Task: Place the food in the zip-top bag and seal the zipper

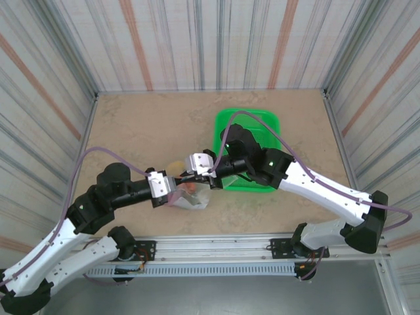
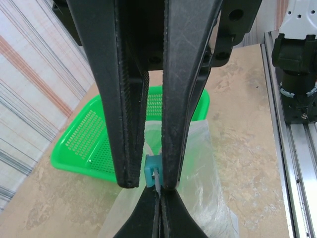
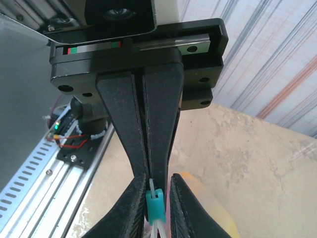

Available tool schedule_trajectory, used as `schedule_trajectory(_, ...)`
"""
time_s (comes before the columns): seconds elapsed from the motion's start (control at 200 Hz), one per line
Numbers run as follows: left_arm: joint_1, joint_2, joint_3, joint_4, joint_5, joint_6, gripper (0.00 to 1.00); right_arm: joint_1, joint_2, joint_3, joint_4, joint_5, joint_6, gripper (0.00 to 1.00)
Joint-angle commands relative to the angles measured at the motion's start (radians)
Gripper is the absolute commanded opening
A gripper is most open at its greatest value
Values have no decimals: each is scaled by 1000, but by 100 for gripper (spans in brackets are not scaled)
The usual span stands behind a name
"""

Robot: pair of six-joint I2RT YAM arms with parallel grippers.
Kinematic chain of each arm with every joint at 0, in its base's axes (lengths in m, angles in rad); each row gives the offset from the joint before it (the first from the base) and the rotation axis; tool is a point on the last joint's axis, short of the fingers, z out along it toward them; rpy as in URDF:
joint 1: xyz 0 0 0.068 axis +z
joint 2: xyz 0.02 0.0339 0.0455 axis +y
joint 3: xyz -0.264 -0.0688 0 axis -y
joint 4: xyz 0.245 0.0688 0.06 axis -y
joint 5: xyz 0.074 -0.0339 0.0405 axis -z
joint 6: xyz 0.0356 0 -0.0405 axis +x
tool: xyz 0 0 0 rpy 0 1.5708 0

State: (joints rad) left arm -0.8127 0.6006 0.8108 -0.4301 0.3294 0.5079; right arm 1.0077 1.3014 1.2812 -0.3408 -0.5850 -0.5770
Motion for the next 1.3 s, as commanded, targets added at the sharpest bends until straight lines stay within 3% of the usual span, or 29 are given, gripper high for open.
schedule_trajectory(0.0, -5, -18, -5, 25, 11, -9, 0, -3, 8, 17, -20, -19, 20, 17)
schedule_trajectory(0.13, -5, -19, -7, 23, 8, -9, 0, -8, -7, -5, -12, -22, 26, 16)
schedule_trajectory(0.265, -5, -17, -14, 27, 12, -10, 0, -14, -27, -30, 8, -10, 41, 23)
schedule_trajectory(0.641, -5, -4, -5, 22, 20, -13, 0, -20, -24, -30, 11, -30, 51, 4)
schedule_trajectory(0.847, -5, -21, -6, 27, 5, -28, 0, -21, -34, -40, 0, -6, 53, 1)
schedule_trajectory(1.107, -5, -101, -22, 98, -139, -33, 0, -42, -60, -119, 21, 132, 81, 0)
schedule_trajectory(1.292, -5, -157, -39, 165, -324, -24, 0, -79, -99, -196, 41, 178, 107, 0)
